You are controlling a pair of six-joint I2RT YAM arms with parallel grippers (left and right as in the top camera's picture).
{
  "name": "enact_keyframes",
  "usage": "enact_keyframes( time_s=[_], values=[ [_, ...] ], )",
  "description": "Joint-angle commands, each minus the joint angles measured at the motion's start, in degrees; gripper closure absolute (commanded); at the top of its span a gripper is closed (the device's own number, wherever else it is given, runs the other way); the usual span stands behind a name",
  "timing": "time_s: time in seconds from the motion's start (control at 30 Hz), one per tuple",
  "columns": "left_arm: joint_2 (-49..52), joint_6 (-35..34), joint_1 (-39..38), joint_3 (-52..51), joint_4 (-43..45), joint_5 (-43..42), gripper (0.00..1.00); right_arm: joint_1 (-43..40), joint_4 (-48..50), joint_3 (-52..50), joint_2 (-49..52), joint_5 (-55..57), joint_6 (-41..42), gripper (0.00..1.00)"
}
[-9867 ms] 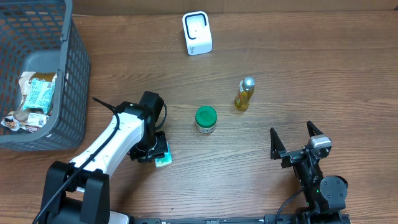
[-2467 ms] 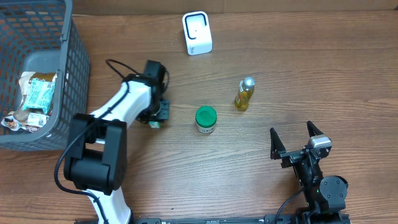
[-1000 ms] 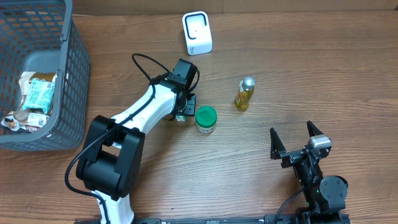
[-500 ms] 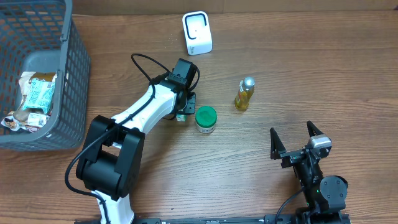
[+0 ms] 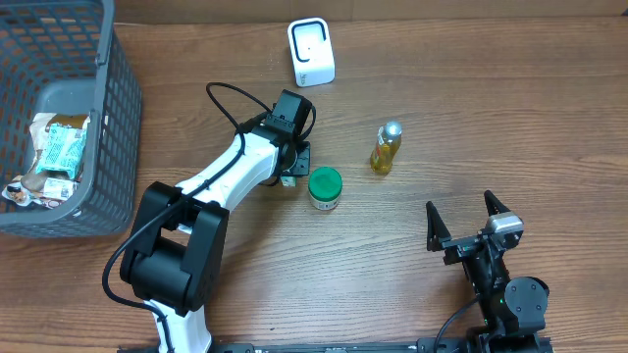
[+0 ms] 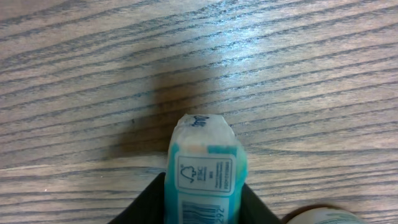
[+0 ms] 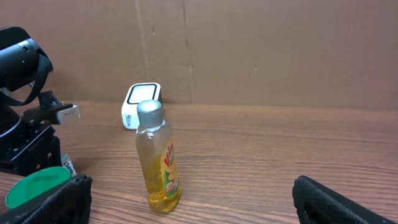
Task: Scan the item barcode
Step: 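Hold the Kleenex pack before the scanner, then set it down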
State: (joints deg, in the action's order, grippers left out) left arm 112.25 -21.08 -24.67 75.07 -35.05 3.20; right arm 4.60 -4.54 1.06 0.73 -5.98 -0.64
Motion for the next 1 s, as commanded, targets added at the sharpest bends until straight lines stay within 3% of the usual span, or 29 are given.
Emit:
enact_keyframes(
  time_s=[0.0,0.17,0.3,0.57,0.97],
  values=[
    [1.01,-0.17,0.2,1.05,0.17,-0.09,0.64,-0.13,0.26,-0.61,-0.57,0.07,-0.26,0.0],
    [0.98,-0.13,0.37,1.55,-0.83,-0.07,0.52,-0.13,0.26,-0.61,-0.57,0.07,-0.26,0.0],
    [0.87,0.11,1.51,4.07,-2.58,-0.31,0.49,-0.13,0.26,-0.61,-0.57,0.07,-0.28,0.0],
    [0.87,4.76,2.58,19.41,-15.15,-0.24,0.37,-0.13,0.26,-0.61,-0.57,0.07,-0.26,0.0],
    [0.83,5.88,3.15,39.28,-34.64,-0.15,0.36,-0.13,0.26,-0.61,-0.57,0.07,-0.26,0.0]
  ],
)
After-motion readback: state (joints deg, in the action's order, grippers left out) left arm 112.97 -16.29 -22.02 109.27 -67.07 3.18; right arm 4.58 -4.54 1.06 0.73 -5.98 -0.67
